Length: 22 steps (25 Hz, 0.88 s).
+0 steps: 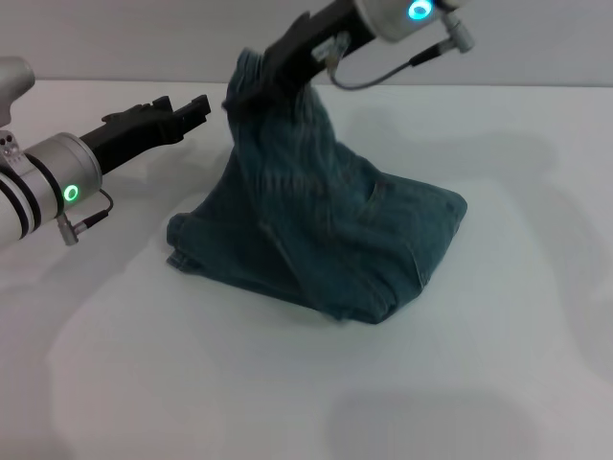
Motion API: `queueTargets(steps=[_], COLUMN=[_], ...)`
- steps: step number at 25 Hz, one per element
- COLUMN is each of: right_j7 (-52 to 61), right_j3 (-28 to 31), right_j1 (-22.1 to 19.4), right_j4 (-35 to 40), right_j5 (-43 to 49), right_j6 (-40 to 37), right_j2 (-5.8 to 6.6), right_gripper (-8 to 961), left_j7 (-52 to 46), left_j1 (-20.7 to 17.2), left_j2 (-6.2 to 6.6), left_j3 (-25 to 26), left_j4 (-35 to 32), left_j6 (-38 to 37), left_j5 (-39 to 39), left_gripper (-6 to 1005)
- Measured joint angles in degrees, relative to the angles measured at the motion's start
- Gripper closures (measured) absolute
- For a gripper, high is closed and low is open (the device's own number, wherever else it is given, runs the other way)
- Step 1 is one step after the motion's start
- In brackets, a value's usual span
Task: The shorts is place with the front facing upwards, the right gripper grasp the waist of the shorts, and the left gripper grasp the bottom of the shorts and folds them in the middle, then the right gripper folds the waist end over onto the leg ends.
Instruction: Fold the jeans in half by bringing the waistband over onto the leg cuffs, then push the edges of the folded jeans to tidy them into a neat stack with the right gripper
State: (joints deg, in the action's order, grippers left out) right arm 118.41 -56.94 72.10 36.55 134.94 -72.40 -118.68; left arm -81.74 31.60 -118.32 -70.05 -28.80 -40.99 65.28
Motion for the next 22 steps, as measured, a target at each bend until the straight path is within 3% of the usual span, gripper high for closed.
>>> queueTargets(steps=[10,16,22], right_j7=[-0.9,-2.0,-0.4], right_j3=[-13.5,-14.3,-12.1], right_j1=[0.1,0.2,-1.6], right_j4=[-0.5,-0.6,3.3], right_j5=[0.3,-0.8,-4.1], right_j6=[4.0,5.0,-4.8], right_j2=[-0.18,-0.32,0.12], right_gripper=[511,511,511], left_j7=[0.1,0.1,1.4], left_j1=[0.3,0.3,0.5], left_j2=[-0.1,-0.15,-0.01], left_j3=[0.0,0.0,0.3], left_j4=[1.2,1.4,1.9], left_j6=[-0.1,0.0,0.0], left_j5=[0.0,-0.4,-2.7], left_gripper=[362,363,363])
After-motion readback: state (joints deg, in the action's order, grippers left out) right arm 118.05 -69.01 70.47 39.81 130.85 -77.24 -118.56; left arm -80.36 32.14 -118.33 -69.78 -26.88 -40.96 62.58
